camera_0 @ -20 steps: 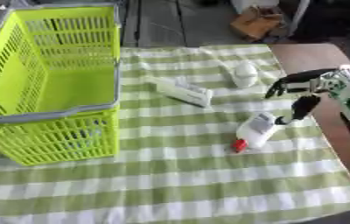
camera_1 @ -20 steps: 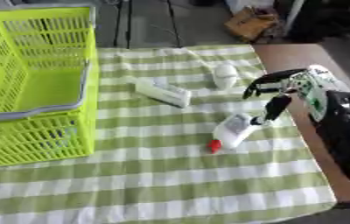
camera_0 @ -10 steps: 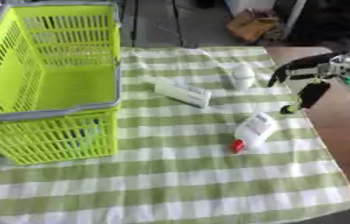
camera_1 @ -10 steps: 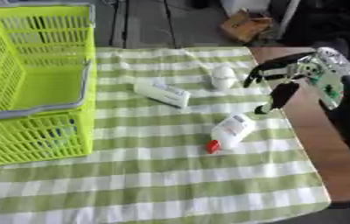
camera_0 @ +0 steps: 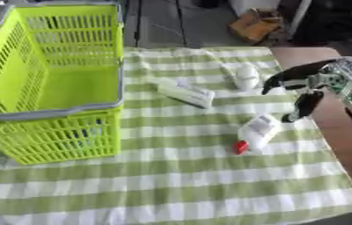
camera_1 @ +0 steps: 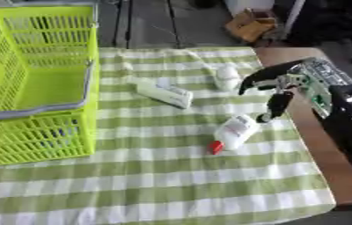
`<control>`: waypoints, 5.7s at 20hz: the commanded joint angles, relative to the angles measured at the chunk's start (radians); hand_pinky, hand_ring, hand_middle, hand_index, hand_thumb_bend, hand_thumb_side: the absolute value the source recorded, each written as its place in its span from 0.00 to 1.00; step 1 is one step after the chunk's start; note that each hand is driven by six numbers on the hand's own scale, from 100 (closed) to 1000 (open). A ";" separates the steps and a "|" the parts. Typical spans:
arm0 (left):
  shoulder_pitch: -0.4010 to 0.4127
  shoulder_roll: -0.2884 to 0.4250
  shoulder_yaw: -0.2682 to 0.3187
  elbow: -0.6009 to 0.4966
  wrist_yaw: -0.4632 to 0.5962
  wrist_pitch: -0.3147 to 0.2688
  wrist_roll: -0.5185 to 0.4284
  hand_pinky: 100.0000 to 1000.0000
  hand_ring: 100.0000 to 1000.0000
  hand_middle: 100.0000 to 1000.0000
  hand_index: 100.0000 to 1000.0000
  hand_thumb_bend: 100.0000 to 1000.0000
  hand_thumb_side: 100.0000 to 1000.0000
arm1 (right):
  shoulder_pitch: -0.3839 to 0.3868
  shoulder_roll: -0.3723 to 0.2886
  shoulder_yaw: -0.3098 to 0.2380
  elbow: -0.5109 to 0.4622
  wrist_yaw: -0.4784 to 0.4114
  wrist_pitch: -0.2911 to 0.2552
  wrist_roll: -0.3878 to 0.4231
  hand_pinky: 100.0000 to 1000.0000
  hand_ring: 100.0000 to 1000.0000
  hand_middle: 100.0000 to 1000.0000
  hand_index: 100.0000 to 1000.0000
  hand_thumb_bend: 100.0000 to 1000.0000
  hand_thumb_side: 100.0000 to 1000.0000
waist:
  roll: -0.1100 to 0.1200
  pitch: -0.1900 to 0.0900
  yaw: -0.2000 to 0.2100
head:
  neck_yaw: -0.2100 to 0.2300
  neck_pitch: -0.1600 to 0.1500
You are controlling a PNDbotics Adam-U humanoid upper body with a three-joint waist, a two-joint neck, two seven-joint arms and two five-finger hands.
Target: Pick up objects on the table and place them in the box.
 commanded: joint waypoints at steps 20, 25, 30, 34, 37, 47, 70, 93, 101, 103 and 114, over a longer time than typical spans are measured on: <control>-0.011 0.032 -0.002 -0.020 0.000 0.002 -0.004 0.68 0.88 0.85 0.79 0.22 0.87 | 0.025 -0.054 0.124 -0.132 -0.314 -0.123 0.213 0.84 0.91 0.93 0.94 0.51 0.10 | -0.016 -0.019 -0.007 | -0.008 -0.005; -0.010 0.032 -0.001 -0.020 0.001 0.000 -0.003 0.68 0.88 0.85 0.79 0.22 0.87 | 0.035 -0.035 0.136 -0.126 -0.309 -0.115 0.213 0.83 0.91 0.93 0.94 0.51 0.09 | -0.012 -0.020 -0.001 | -0.008 -0.008; -0.013 0.029 -0.002 -0.020 0.002 -0.001 -0.004 0.68 0.88 0.85 0.79 0.22 0.87 | 0.051 -0.015 0.127 -0.101 -0.272 -0.117 0.213 0.84 0.92 0.93 0.94 0.50 0.09 | -0.009 -0.017 0.000 | -0.011 -0.010; -0.012 0.027 -0.002 -0.020 0.002 -0.001 -0.004 0.68 0.88 0.85 0.79 0.22 0.87 | 0.053 -0.001 0.100 -0.073 -0.194 -0.135 0.213 0.86 0.92 0.94 0.94 0.49 0.09 | -0.006 -0.016 -0.001 | -0.010 -0.013; -0.011 0.026 -0.001 -0.020 0.002 -0.003 -0.004 0.68 0.88 0.85 0.79 0.22 0.87 | 0.053 0.007 0.085 -0.065 -0.128 -0.156 0.213 0.86 0.93 0.94 0.94 0.48 0.09 | -0.002 -0.015 0.001 | -0.011 -0.013; -0.012 0.023 -0.002 -0.020 0.003 -0.006 -0.005 0.68 0.88 0.85 0.79 0.22 0.87 | 0.070 0.034 0.078 -0.040 -0.033 -0.212 0.172 0.86 0.92 0.93 0.94 0.47 0.09 | 0.003 -0.011 0.002 | -0.012 -0.014; -0.009 0.027 0.000 -0.020 0.003 -0.002 -0.001 0.68 0.88 0.85 0.79 0.22 0.87 | -0.023 0.011 -0.060 -0.194 0.070 -0.129 -0.129 0.50 0.50 0.48 0.51 0.30 0.10 | -0.005 -0.025 -0.004 | -0.001 -0.016; 0.002 0.024 -0.018 -0.020 0.019 0.010 -0.018 0.68 0.89 0.85 0.79 0.22 0.86 | -0.307 0.352 -0.054 -0.210 0.395 -0.161 -0.530 0.55 0.56 0.52 0.53 0.23 0.16 | 0.001 -0.057 0.031 | -0.022 -0.010; -0.004 0.023 -0.027 -0.020 0.028 0.013 -0.024 0.68 0.89 0.85 0.79 0.22 0.86 | -0.353 0.440 -0.017 -0.281 0.484 -0.097 -0.695 0.57 0.59 0.55 0.55 0.23 0.21 | 0.003 -0.058 0.055 | -0.044 -0.005; -0.006 0.023 -0.030 -0.020 0.031 0.014 -0.025 0.68 0.89 0.85 0.79 0.22 0.86 | -0.360 0.461 -0.008 -0.278 0.530 -0.044 -0.735 0.57 0.59 0.55 0.55 0.24 0.22 | 0.002 -0.059 0.061 | -0.049 -0.004; -0.021 0.017 -0.040 -0.020 0.041 0.016 -0.036 0.68 0.89 0.85 0.79 0.22 0.86 | -0.335 0.590 0.026 -0.088 0.622 -0.102 -0.663 0.68 0.74 0.74 0.74 0.24 0.34 | -0.003 -0.053 0.107 | -0.072 -0.014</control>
